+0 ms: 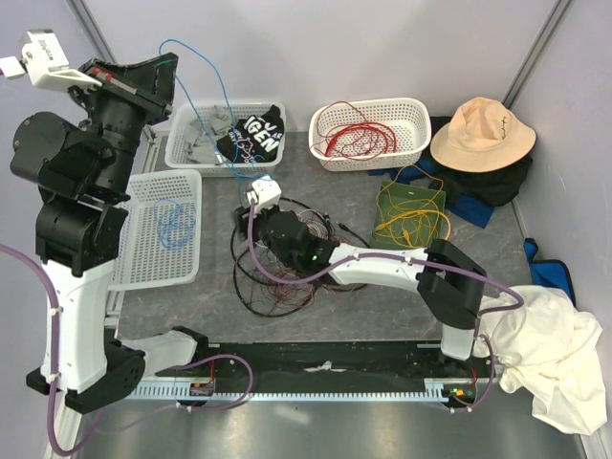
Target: Untangle the cables
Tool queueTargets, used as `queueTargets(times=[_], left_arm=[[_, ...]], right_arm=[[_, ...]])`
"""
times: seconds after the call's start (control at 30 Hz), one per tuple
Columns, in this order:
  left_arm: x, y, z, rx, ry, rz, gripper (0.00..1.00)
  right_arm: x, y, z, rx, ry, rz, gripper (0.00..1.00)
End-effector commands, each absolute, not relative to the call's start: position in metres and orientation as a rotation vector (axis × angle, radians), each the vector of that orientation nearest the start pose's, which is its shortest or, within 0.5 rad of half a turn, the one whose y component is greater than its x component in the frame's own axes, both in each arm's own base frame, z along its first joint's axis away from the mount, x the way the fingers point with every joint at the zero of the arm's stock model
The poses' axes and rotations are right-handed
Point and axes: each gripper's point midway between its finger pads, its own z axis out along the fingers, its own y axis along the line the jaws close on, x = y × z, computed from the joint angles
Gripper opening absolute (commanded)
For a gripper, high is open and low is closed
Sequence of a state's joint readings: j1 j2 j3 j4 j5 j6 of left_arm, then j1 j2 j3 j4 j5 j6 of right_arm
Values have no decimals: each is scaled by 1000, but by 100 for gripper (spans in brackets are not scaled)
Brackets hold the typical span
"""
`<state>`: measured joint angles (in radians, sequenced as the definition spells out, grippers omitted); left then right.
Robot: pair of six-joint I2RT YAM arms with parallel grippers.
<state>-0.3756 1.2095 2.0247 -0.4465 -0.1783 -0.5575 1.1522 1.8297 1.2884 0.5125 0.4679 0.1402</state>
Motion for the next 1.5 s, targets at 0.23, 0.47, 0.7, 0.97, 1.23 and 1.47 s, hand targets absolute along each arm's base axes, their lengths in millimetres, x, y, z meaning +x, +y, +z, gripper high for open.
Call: queueTargets(times=[0.23,0.47,0.7,0.97,1.23,1.47], left_arm=[[259,-66,622,-340,1121,-595,2],[257,-63,553,-369,1143,-592,2],[241,-112,497,-164,1092,-853,2],[243,-118,440,-181,1188,-878,2],[236,-30,429,-457,1247,-440,2],[215,20,448,-507,1190,-159,2]], right_arm=[[260,399,366,-314,1426,742,0],[237,328,480,-335,1418,636,0],[234,336,506,-363,1439,673,0],[237,410,489,-523,1468,823,0],[260,487,470,-643,1470,990,0],[279,548,438,-752,1439,1137,0]])
